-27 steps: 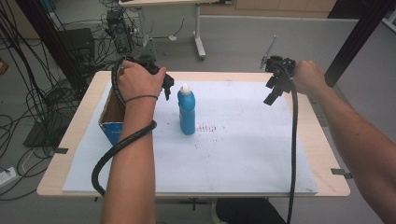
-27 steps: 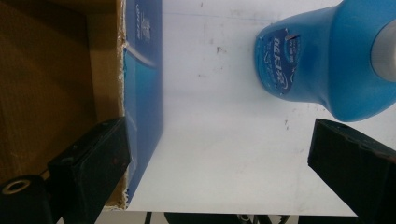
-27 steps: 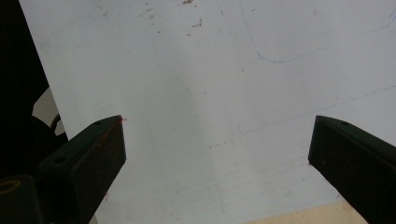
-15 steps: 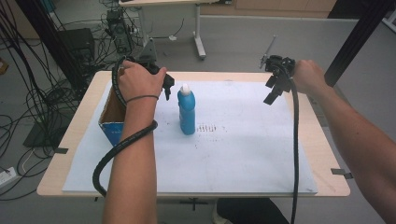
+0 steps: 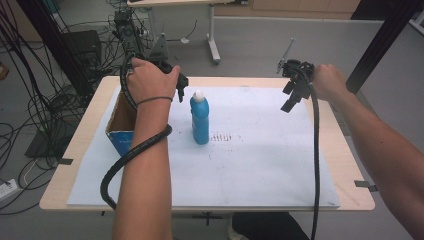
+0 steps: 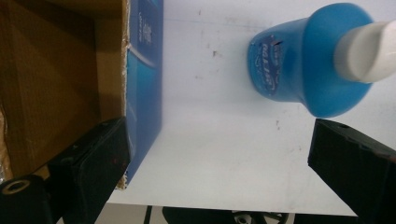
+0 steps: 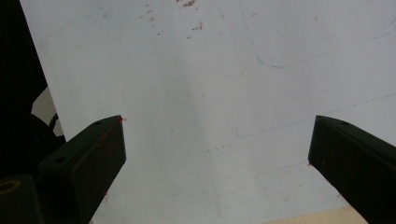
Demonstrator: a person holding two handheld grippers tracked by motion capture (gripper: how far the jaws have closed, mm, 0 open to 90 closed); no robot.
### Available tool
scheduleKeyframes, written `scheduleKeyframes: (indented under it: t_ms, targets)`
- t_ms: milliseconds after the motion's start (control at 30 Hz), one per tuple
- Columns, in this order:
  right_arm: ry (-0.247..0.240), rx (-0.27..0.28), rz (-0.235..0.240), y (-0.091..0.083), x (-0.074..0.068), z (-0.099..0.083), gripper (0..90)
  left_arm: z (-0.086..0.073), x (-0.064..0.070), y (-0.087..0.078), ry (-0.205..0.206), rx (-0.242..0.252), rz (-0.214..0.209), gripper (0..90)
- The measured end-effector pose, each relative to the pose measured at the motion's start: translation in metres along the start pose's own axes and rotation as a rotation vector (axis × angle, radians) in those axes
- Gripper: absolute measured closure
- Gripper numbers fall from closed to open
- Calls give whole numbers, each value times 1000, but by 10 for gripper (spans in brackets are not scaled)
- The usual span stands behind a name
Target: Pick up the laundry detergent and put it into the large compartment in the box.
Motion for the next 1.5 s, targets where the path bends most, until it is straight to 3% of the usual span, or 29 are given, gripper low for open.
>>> scheduleKeyframes:
  t_ms: [300, 767, 1167, 1500]
  targets:
    - [0, 14, 2, -3, 0, -7, 39, -1, 23, -19, 7, 14, 3, 61]
    - [-17, 38, 16, -4, 2, -15, 40, 6, 56, -31, 21, 16, 3, 60]
    - [-8, 64, 33, -2, 13, -31, 40, 21, 88, -29, -10, 8, 2, 59]
    - [-14, 79, 42, 0, 20, -42, 39, 30, 97, -23, -78, -8, 16, 59]
Point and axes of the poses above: each handheld gripper's, and its own axes: y roughly forward along the jaws, z roughly out of its top, x roughly to its right, the point moved 1 cm from there along y, roughly forward along the jaws, and after that the axes turned 5 degrees about z, right-handed, at the moved point
